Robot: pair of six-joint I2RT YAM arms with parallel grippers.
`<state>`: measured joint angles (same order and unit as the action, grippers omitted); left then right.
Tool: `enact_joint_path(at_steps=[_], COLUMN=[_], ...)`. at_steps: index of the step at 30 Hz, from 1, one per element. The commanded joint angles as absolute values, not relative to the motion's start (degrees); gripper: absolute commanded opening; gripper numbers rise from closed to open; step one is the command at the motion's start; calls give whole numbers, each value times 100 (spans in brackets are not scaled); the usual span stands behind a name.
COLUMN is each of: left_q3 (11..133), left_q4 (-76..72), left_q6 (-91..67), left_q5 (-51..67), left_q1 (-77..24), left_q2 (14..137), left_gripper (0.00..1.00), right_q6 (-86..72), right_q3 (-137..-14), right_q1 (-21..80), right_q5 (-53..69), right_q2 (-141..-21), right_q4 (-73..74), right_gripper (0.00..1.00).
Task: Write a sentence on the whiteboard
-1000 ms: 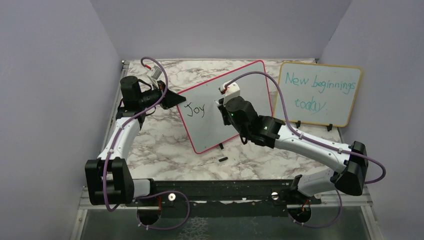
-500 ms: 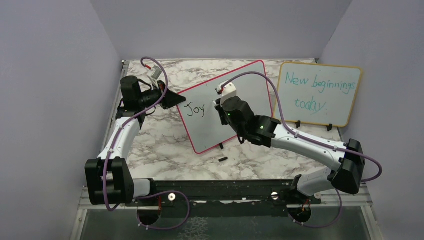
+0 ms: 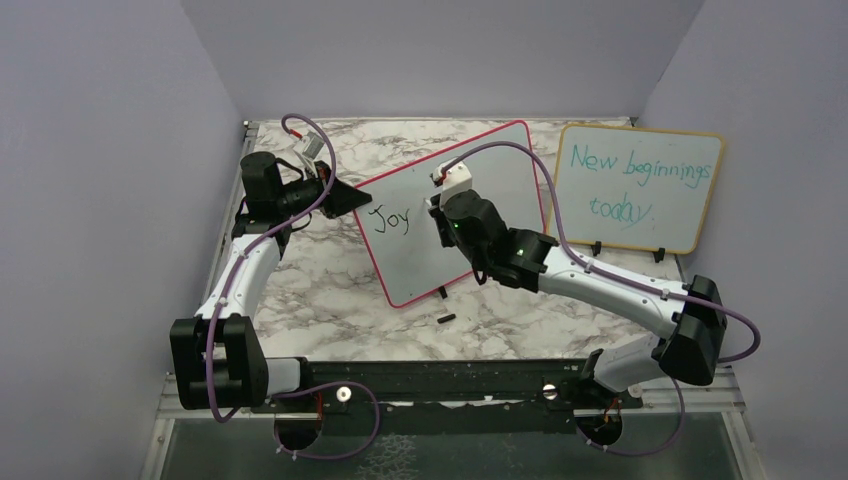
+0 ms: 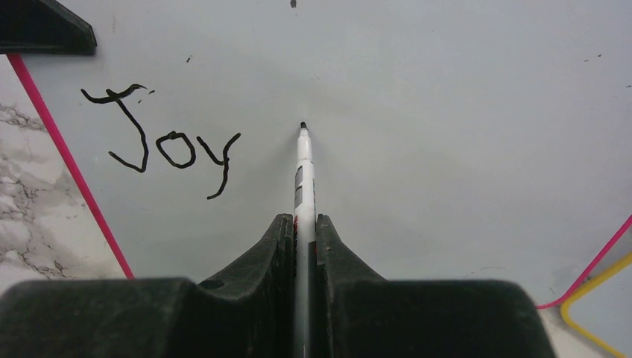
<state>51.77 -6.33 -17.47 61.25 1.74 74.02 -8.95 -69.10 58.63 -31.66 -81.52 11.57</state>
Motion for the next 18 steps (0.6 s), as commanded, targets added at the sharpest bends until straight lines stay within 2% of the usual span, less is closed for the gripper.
enact_joint_path(at_steps=[1,18], left_q3=[5098,5098], left_q4=[-158,-124], left_q6=[-1171,-1144], left_q5=[5465,5399], left_q1=[120,120], left_q2=[7593,7589], left_gripper=[0,0], right_q6=[-883,-974], right_q3=[-7119,-6926], right_q1=[5810,5786], right_q5=[-3150,-3009], right_q2=[-8320,-7905], right_q4=[1010,1239], right_gripper=[1,0])
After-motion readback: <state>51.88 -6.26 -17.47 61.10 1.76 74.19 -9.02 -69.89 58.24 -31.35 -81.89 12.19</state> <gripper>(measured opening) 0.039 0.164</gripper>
